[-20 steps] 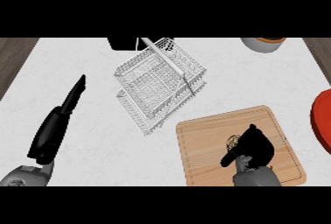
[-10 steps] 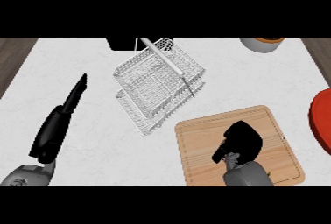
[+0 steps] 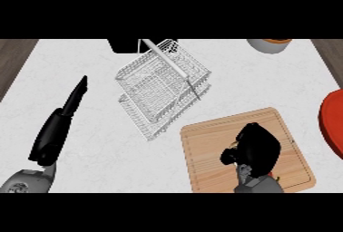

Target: Pick the cupcake from the cutting board and place it in the tiered basket

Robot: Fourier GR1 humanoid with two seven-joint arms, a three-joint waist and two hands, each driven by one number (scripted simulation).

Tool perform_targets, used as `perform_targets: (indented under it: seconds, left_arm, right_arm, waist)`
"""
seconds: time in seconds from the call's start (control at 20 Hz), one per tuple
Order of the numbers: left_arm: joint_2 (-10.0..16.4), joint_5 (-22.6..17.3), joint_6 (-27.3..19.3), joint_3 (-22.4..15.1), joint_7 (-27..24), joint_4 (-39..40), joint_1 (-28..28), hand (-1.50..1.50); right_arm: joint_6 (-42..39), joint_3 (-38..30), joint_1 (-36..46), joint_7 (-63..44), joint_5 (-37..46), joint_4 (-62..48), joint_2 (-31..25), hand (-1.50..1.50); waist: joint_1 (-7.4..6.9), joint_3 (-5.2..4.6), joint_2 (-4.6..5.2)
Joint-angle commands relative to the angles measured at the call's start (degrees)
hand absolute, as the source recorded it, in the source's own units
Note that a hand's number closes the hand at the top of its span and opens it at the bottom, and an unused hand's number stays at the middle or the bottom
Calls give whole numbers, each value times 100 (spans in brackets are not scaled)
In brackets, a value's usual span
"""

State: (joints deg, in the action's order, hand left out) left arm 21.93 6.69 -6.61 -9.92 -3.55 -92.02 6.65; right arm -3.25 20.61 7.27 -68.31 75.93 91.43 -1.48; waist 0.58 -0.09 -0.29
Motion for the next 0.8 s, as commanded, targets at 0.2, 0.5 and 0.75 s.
perform_targets:
  seconds: [0.2,0.5,0.75]
  left_arm:
    - [-110,119,-77,27,-46,-112,-300,0]
    - [3,96,11,113,1,-333,-460,0]
    - [-157,164,192,40,138,-249,-197,0]
  right_arm:
    - [-300,727,-2538,-173,665,3007,-620,150]
    - [20,1080,-2892,119,688,4801,-122,150]
    - [-1426,1893,-2220,125,1782,5594,-151,150]
  waist:
    - [85,3,-19]
    - [63,5,-29]
    - [-37,0,16]
